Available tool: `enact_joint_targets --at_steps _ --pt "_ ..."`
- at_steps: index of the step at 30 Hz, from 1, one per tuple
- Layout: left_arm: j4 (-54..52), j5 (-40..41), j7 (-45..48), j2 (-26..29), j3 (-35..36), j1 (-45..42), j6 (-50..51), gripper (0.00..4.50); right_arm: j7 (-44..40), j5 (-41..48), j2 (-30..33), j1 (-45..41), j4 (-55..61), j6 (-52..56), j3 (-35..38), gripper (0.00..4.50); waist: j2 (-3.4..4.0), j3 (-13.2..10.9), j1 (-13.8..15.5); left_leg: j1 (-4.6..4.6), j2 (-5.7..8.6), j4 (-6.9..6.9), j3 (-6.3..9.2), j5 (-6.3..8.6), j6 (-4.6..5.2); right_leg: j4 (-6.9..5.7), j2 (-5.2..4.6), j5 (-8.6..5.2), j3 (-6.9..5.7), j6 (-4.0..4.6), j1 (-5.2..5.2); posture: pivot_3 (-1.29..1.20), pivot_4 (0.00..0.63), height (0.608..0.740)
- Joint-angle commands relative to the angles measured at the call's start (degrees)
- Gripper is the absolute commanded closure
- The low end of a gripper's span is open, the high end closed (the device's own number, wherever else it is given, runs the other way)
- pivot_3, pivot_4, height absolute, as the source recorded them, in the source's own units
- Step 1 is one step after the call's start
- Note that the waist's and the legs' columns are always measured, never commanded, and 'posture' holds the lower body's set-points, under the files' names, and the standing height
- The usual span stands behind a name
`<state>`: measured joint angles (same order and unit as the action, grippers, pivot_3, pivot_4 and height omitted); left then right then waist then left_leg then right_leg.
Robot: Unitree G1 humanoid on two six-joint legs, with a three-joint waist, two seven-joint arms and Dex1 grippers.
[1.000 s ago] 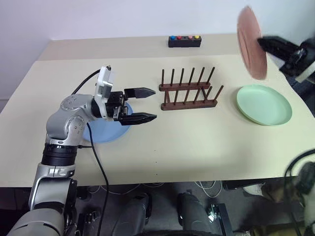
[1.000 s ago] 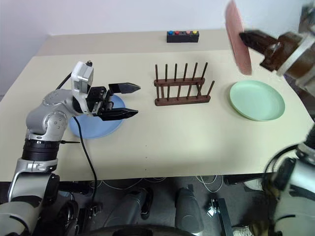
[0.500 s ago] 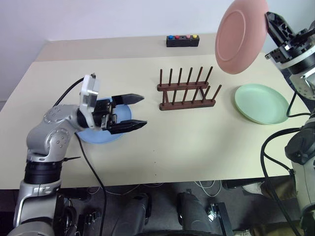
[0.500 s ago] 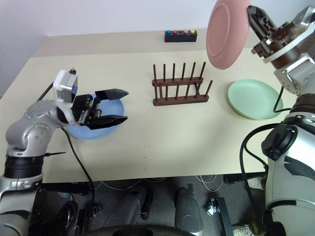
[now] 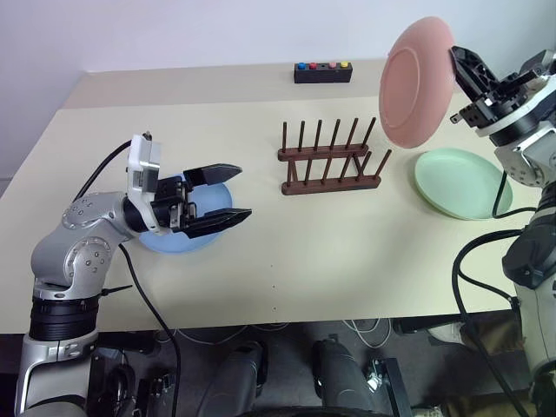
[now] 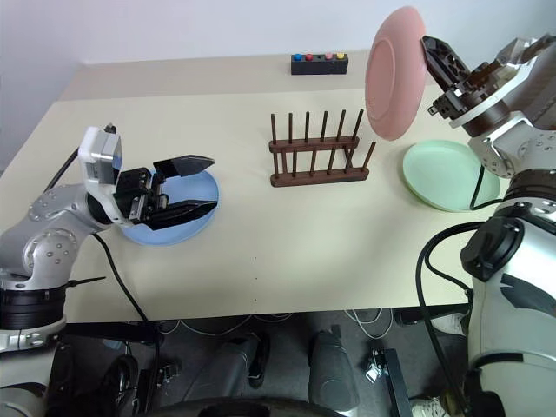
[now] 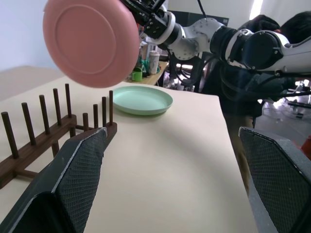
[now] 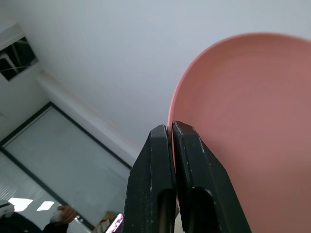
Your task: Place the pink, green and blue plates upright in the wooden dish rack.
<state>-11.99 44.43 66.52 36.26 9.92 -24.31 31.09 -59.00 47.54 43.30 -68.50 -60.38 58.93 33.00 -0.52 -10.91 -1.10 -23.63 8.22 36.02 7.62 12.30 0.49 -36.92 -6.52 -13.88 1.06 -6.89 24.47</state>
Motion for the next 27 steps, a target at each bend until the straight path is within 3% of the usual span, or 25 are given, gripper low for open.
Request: enact_joint_targets --at_steps 1,16,27 --pt "-1.66 0.6 -0.14 0.95 0.69 -0.04 -0.41 0.0 -0.48 1.87 -0.01 -2.15 2.56 1.68 1.78 4.42 0.0 0.0 0.09 0.0 0.0 0.0 0.0 0.0 0.0 0.0 0.0 0.0 0.0 0.0 0.0 0.0 0.15 0.74" --pt "-0.6 0.26 -0.18 0.69 -0.55 -1.38 -0.43 0.0 0.49 0.89 -2.38 3.1 7.46 3.36 0.73 4.42 0.0 0.0 0.11 0.0 0.0 0.0 0.0 0.0 0.0 0.01 -0.01 0.0 0.0 0.0 -0.01 0.0 0.15 0.74" --pt "-1.31 -0.27 -0.25 1.45 -1.02 -0.74 -0.77 0.0 1.87 -5.63 -3.86 4.62 4.32 -6.39 -2.45 4.42 0.01 0.0 0.04 0.0 0.0 0.01 -0.01 0.0 0.0 0.0 0.0 0.0 0.01 0.0 0.0 0.0 0.15 0.74"
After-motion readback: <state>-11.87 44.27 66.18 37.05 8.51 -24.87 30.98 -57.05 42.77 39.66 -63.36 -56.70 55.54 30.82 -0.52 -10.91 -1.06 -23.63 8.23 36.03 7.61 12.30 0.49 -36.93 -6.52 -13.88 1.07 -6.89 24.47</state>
